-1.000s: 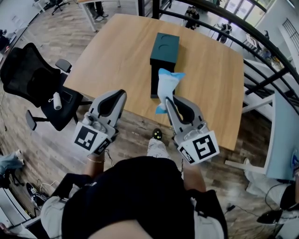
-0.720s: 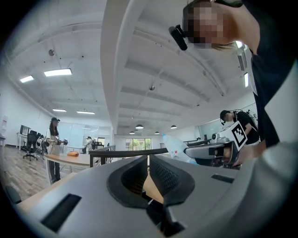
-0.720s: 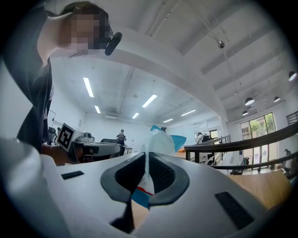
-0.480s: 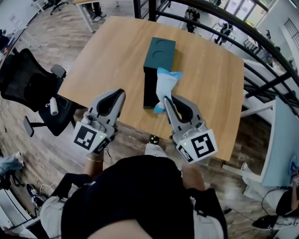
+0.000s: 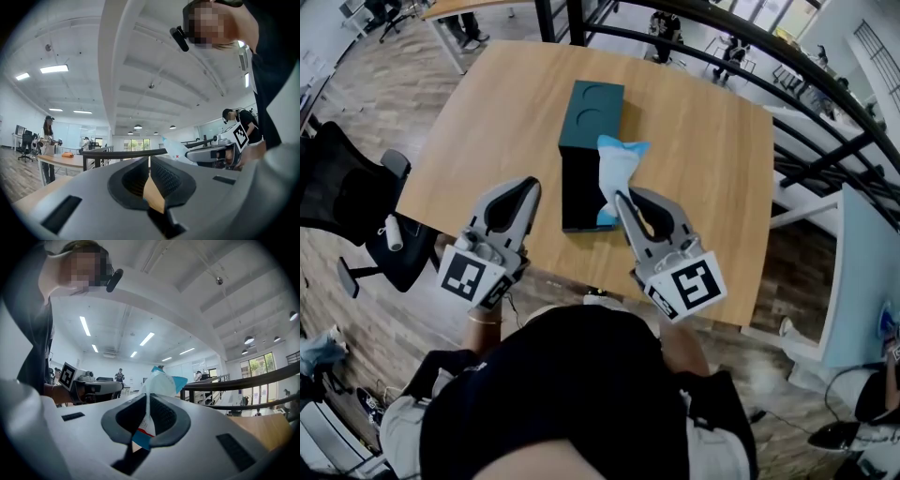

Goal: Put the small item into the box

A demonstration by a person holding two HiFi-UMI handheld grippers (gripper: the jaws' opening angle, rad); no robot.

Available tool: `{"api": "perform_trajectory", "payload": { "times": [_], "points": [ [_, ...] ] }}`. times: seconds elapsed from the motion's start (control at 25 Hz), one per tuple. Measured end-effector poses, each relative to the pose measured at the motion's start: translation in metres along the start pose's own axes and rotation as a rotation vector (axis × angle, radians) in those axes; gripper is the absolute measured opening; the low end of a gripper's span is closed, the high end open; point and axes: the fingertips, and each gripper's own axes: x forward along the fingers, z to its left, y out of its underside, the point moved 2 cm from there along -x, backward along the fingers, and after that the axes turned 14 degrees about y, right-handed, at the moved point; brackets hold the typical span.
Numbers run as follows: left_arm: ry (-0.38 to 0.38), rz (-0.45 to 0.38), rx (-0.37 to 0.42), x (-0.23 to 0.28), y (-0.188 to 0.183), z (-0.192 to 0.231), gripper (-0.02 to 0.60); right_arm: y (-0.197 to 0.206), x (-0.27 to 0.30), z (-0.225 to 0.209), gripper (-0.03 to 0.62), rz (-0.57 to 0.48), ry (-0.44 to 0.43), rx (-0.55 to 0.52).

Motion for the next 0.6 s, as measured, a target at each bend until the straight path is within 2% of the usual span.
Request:
{"api": "perform_trajectory", "payload": {
  "times": [0.28, 0.4, 0.6],
  "points": [
    [0.003, 0.022, -0.013, 0.003, 0.009, 0.006, 0.021, 0.015, 0.006, -0.008, 0.034, 0.036, 0.016, 0.011],
    [0.010, 0.037, -0.028, -0.003, 0.018, 0.021, 0.021, 0.022, 0.017, -0.006, 0.034, 0.060, 0.041, 0.013],
    [0.065, 0.034, -0.038, -0.006, 0.018, 0.060, 0.021, 0.031, 0.051, 0.005, 0.034, 0.107, 0.102, 0.009]
  ]
}}
